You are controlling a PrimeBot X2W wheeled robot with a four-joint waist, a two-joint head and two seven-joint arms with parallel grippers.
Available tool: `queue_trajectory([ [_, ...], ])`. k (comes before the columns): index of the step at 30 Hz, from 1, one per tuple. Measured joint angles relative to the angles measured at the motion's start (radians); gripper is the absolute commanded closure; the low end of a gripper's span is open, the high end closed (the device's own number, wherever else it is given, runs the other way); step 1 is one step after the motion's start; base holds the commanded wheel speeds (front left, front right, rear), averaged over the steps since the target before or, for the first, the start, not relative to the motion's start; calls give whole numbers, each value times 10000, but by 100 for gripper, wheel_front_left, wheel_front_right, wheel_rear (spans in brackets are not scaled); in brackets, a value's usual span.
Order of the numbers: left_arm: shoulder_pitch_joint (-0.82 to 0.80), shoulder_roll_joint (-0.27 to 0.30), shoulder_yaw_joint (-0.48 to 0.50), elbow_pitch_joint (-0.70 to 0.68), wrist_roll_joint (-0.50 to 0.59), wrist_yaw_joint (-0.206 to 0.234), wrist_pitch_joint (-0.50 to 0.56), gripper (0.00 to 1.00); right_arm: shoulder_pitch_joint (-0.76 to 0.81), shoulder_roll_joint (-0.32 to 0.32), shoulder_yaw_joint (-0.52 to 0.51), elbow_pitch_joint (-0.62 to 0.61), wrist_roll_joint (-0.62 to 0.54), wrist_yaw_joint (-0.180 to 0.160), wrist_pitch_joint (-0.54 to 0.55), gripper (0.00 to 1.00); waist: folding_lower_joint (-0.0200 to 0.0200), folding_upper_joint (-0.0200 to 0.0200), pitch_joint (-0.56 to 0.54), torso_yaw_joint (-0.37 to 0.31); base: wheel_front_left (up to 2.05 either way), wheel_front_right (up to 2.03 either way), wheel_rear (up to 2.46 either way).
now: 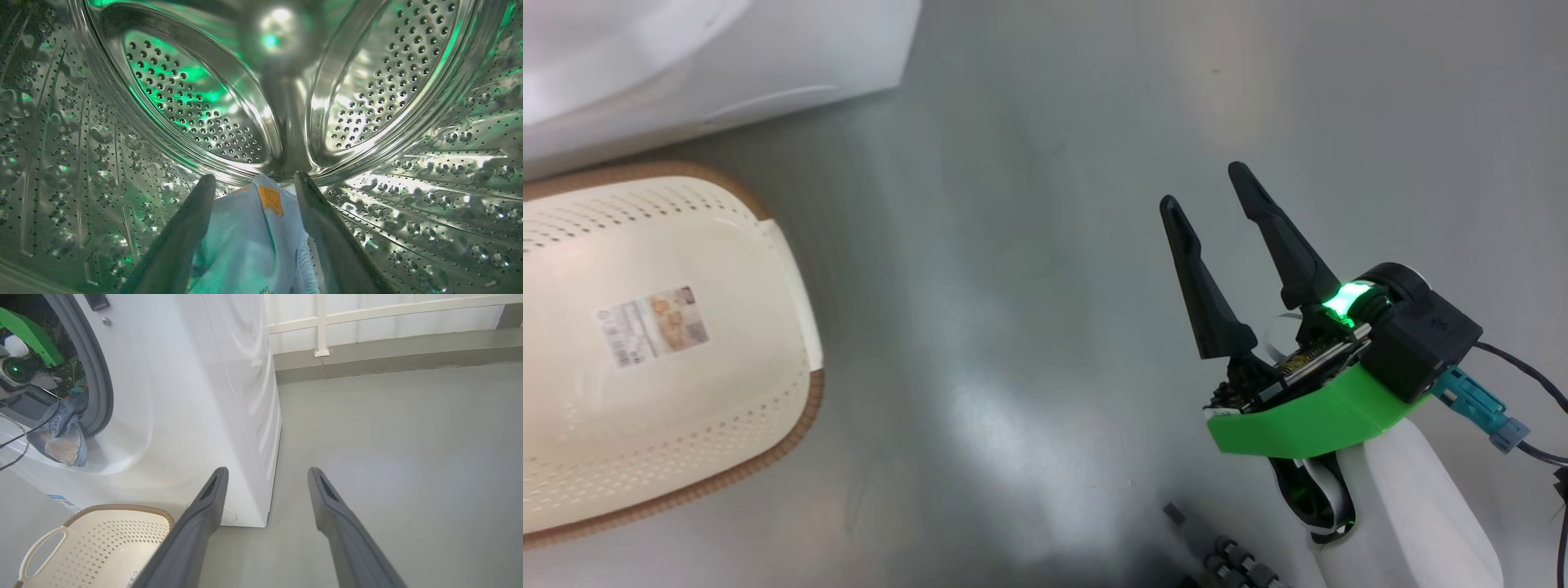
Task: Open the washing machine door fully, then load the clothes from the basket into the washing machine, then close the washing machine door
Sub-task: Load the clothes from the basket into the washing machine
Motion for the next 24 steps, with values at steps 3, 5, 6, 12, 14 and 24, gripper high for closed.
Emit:
queue_trajectory([
  [3,395,-59,-17,-205,-40,100,-88,0,15,-13,2,21,-54,0,0,0,0,0,-133,88,0,0,0],
  [5,1116,-196,-15,-619,-165,257,-180,0,28,-73,4,48,-56,0,0,0,0,0,-351,221,0,0,0],
  [6,1384,-255,2,-780,-221,295,-251,0,33,-100,15,59,-59,0,0,0,0,0,-429,265,0,0,0],
  [12,3113,-439,104,-1975,-504,640,-512,0,267,-228,84,198,-130,0,0,0,0,0,-941,552,0,0,0],
  [14,3723,-533,163,-2426,-677,731,-671,0,333,-280,54,224,-136,0,0,0,0,0,-1119,656,0,0,0],
  [24,7258,-1066,255,-4642,-897,1448,-1446,0,915,-380,-224,410,-247,0,0,0,0,0,-2090,1226,0,0,0],
])
